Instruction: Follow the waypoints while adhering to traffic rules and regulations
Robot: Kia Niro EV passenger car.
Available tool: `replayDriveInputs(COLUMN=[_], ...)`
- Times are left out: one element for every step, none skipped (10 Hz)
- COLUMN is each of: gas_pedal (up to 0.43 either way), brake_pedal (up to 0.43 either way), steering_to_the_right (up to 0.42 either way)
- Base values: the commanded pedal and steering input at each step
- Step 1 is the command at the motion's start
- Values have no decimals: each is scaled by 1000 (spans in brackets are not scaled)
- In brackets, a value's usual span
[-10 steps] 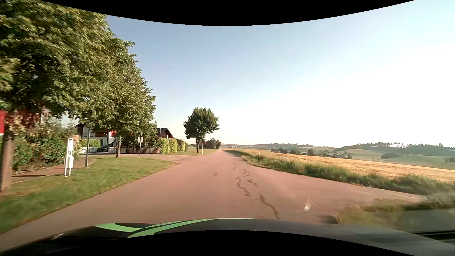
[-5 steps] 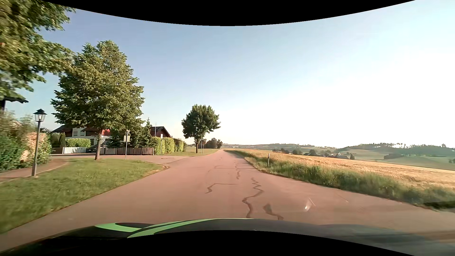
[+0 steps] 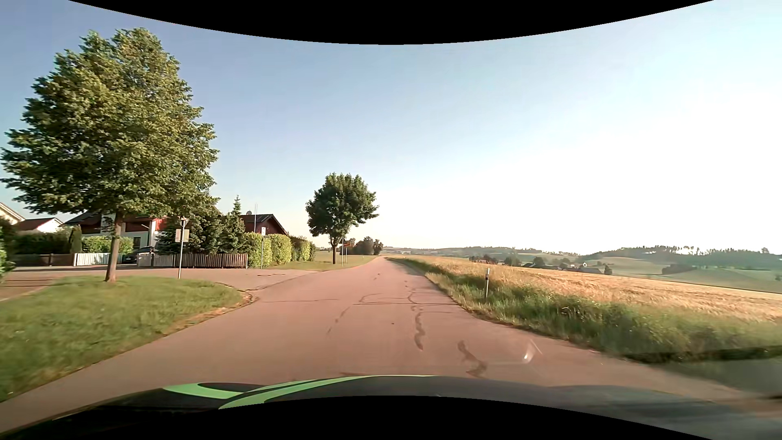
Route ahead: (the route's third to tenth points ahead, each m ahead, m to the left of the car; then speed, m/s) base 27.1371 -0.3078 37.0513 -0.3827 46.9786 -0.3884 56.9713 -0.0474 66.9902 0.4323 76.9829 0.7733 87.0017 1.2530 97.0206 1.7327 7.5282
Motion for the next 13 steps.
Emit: replayDriveInputs(gas_pedal=[0,0,0,0,0,0,0,0,0,0,0,0,0], brake_pedal=[0,0,0,0,0,0,0,0,0,0,0,0,0], steering_to_the_right=[0,0,0,0,0,0,0,0,0,0,0,0,0])
